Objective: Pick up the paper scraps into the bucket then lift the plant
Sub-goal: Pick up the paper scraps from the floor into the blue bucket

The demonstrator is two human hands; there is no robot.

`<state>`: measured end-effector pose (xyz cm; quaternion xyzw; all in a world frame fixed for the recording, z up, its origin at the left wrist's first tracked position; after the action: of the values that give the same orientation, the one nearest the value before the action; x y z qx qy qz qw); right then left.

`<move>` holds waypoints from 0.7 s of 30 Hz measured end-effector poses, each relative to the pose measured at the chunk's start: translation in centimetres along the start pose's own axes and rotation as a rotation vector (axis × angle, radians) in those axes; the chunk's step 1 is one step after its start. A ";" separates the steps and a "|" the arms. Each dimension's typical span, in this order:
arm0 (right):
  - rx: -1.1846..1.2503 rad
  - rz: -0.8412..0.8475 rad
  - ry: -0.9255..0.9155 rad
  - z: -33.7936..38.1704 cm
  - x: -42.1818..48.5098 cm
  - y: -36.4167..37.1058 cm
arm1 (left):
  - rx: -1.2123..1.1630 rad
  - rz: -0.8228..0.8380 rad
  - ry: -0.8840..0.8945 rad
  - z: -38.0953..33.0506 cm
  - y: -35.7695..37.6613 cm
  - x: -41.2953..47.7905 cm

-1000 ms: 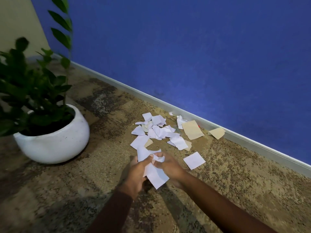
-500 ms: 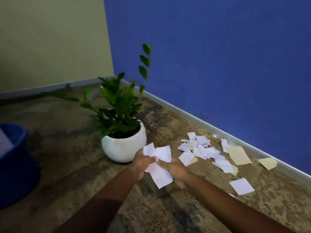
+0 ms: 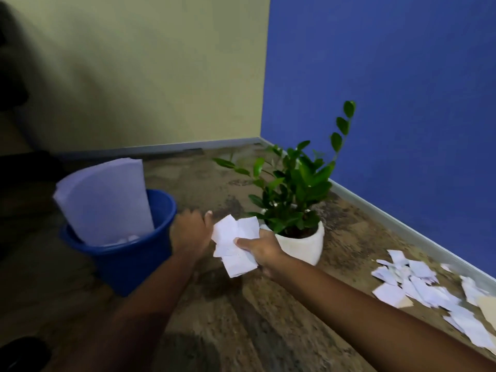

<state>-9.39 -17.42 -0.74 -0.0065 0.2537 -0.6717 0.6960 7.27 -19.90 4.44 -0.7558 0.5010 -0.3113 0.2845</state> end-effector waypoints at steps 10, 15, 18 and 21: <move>0.051 -0.034 -0.059 8.0 3.8 9.7 | 0.221 -0.288 -0.111 11.0 -5.4 1.2; 0.079 -0.053 -0.065 10.9 6.4 12.8 | 0.170 -0.364 -0.131 11.1 -4.8 1.4; 0.155 0.013 -0.036 11.6 7.6 15.2 | 0.132 -0.450 -0.101 10.9 -5.2 1.0; 0.194 0.111 0.003 11.9 7.4 17.3 | 0.152 -0.500 -0.045 10.5 -5.3 0.8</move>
<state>10.78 -26.66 1.02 0.0758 0.1885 -0.6534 0.7292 18.51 -17.67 1.78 -0.8392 0.2673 -0.3918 0.2658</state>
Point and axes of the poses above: each hand's wrist, its own x-axis towards the middle knuckle, its own y-axis out of the palm, z = x × y, the point moved 10 cm from there along x, towards the middle knuckle, and after that the axes turned 13 degrees about -x, right-handed, at the moved point
